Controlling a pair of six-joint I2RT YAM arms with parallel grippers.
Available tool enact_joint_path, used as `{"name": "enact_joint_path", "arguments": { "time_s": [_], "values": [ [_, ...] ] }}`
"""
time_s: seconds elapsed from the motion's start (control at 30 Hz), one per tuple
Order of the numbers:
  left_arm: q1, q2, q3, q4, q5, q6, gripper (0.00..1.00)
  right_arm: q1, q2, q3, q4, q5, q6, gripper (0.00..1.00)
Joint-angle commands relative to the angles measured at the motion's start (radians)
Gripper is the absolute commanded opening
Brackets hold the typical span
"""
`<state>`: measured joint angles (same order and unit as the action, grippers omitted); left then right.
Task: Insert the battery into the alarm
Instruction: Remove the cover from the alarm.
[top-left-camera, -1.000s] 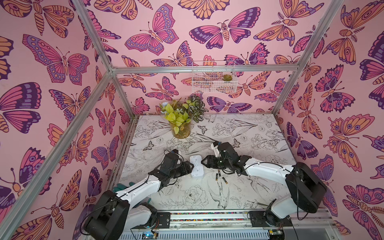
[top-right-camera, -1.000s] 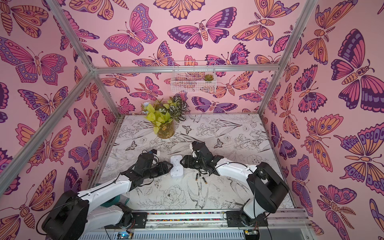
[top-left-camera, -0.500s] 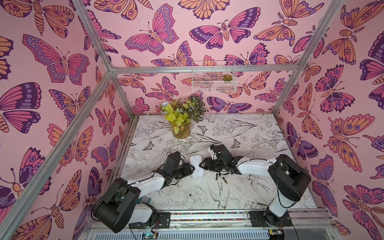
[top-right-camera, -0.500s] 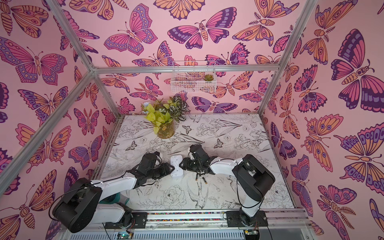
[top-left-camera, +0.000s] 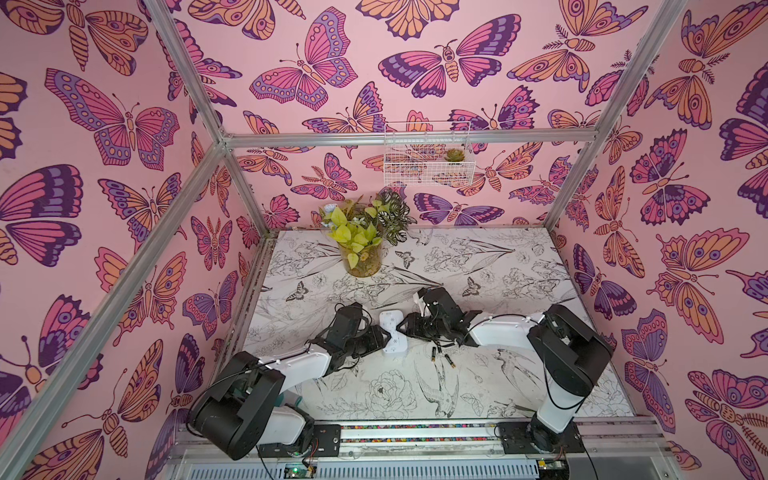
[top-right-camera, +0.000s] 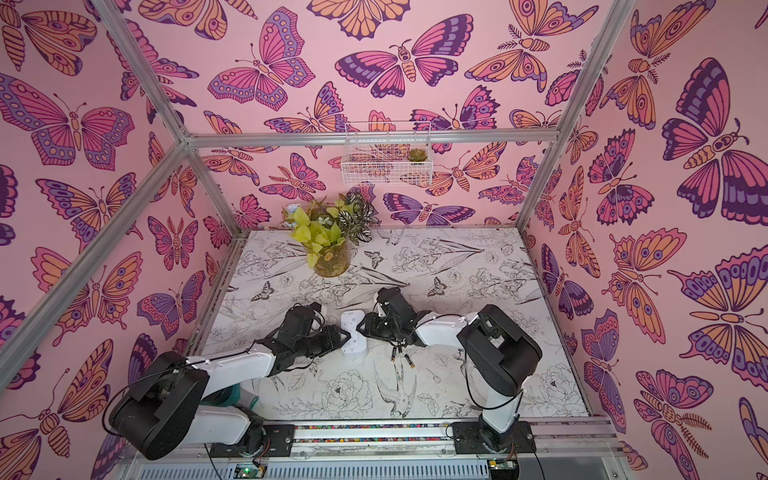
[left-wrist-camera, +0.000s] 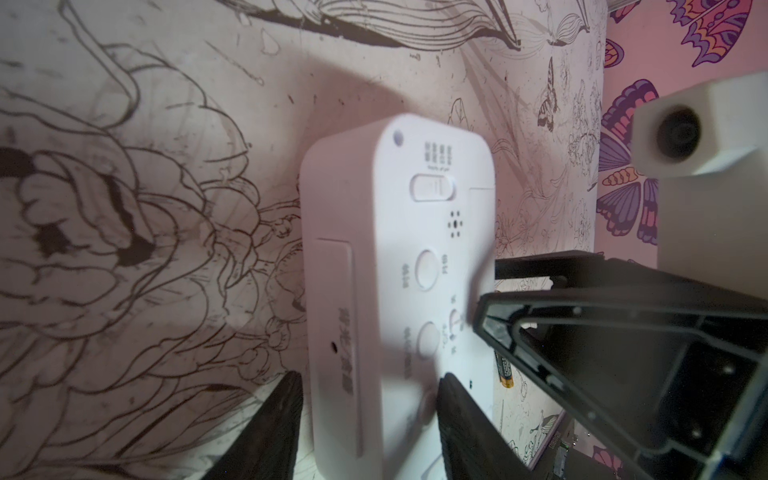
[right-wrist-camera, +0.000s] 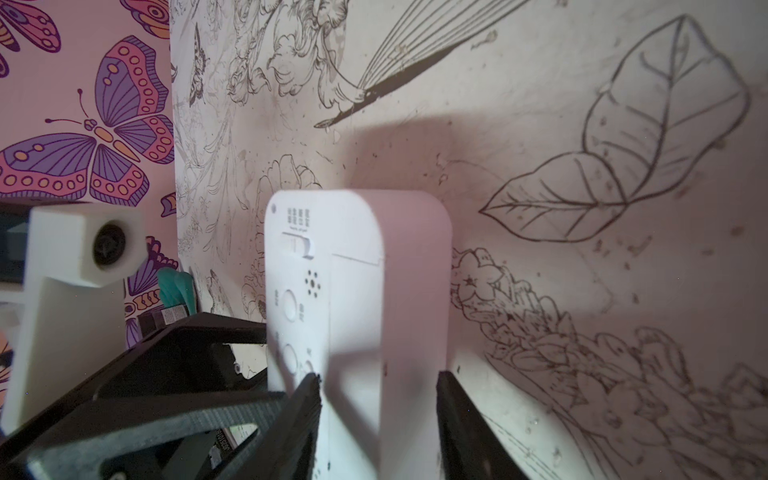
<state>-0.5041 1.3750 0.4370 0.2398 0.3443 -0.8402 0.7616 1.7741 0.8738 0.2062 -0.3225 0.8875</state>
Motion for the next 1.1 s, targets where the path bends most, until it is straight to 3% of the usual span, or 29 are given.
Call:
{"name": "enact_joint_path", "arguments": {
  "time_s": [0.0,0.53,0.87,1.07],
  "values": [
    [0.003,0.011,-0.014,-0.011,-0.004,0.003,0.53,0.0,0.014,0.019,0.001,0.01,-0.004,0.44],
    [0.003,0.028,0.002,-0.043,-0.014,0.015,0.52,-0.001,0.02,-0.042,0.016,0.02,-0.022,0.27],
    [0.004,0.023,0.006,-0.07,-0.027,0.026,0.52,-0.006,0.001,-0.064,0.048,0.008,-0.006,0.26],
    [0.004,0.016,0.008,-0.08,-0.033,0.029,0.52,-0.011,-0.018,-0.062,0.055,-0.009,-0.006,0.2]
  ]
}}
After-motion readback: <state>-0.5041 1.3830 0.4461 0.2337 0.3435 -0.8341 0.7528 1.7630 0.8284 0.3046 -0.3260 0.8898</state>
